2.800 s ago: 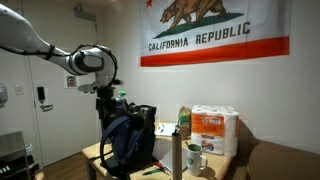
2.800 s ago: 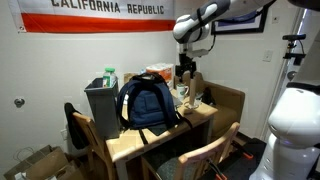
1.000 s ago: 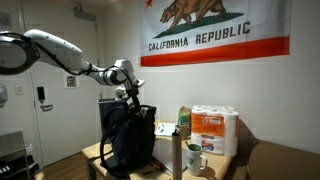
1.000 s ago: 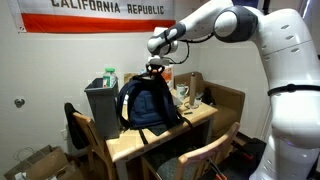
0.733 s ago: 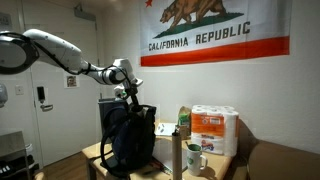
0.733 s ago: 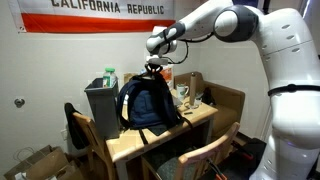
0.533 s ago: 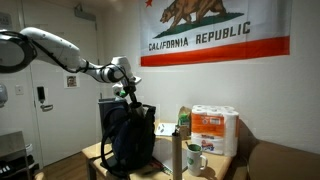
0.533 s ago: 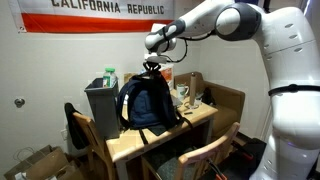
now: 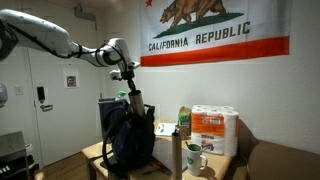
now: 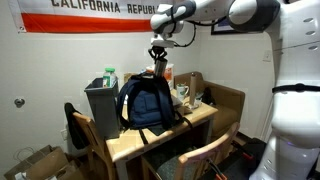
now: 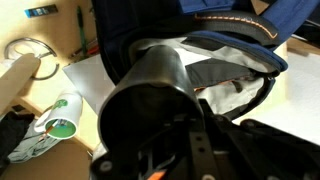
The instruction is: Pick the bottle in the bag and put it on the counter
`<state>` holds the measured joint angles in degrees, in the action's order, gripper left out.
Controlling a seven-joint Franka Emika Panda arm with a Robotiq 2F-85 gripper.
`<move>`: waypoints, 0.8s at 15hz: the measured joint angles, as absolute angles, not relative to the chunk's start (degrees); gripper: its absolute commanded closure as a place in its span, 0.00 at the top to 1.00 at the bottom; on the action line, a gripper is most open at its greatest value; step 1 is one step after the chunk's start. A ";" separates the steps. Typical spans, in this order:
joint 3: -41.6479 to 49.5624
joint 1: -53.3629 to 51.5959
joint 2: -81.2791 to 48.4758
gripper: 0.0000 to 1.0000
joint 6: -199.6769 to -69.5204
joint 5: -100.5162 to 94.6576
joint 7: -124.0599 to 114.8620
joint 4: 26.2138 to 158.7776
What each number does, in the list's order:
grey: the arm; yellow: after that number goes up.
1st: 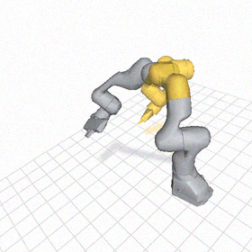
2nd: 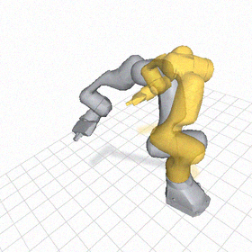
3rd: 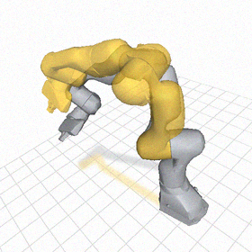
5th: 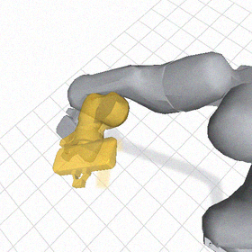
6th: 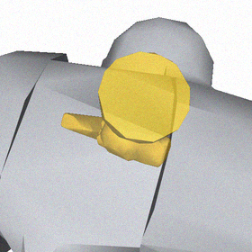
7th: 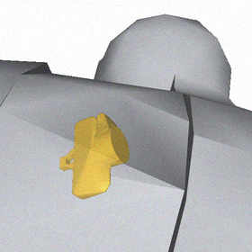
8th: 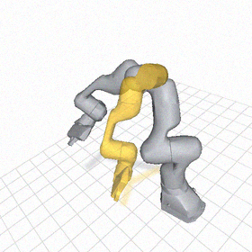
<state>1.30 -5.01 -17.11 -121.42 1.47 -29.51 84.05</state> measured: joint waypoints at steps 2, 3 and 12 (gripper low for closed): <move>1.46 -4.02 -15.59 0.02 -116.42 1.46 -28.13 81.71; 1.57 -3.51 -15.07 0.02 -113.88 1.42 -27.55 80.25; 3.67 0.28 -15.40 0.02 -98.38 -0.22 -24.80 73.47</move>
<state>3.67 0.28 -15.40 -98.38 -0.22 -24.80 73.47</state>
